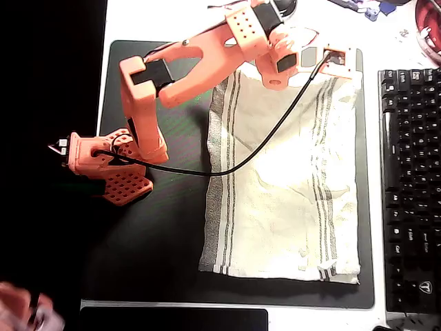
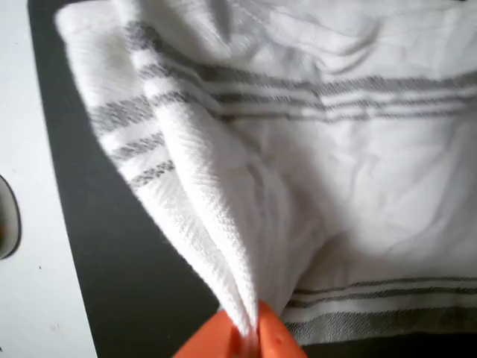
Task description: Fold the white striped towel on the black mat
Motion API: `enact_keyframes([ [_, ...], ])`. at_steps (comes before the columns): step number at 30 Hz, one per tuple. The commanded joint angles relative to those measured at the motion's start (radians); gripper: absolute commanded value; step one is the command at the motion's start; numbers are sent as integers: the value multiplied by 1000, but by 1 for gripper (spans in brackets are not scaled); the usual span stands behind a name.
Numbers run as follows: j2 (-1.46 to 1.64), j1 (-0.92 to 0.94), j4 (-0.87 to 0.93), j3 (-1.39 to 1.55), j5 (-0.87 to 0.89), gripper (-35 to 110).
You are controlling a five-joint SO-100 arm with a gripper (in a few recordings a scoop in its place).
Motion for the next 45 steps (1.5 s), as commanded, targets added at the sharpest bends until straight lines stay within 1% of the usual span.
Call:
enact_keyframes([
  [1, 117, 81, 43, 14, -49, 0],
  [9, 207, 308, 71, 37, -202, 0],
  [18, 219, 568, 3, 118, -371, 0],
  [22, 202, 669, -60, 160, -440, 0],
  [26, 164, 762, -86, 169, -494, 0],
  [29, 140, 827, -143, 212, -548, 0],
  [36, 48, 950, -364, 322, -658, 0],
  [41, 18, 997, -443, 327, -716, 0],
  [45, 3, 1029, -456, 322, -752, 0],
])
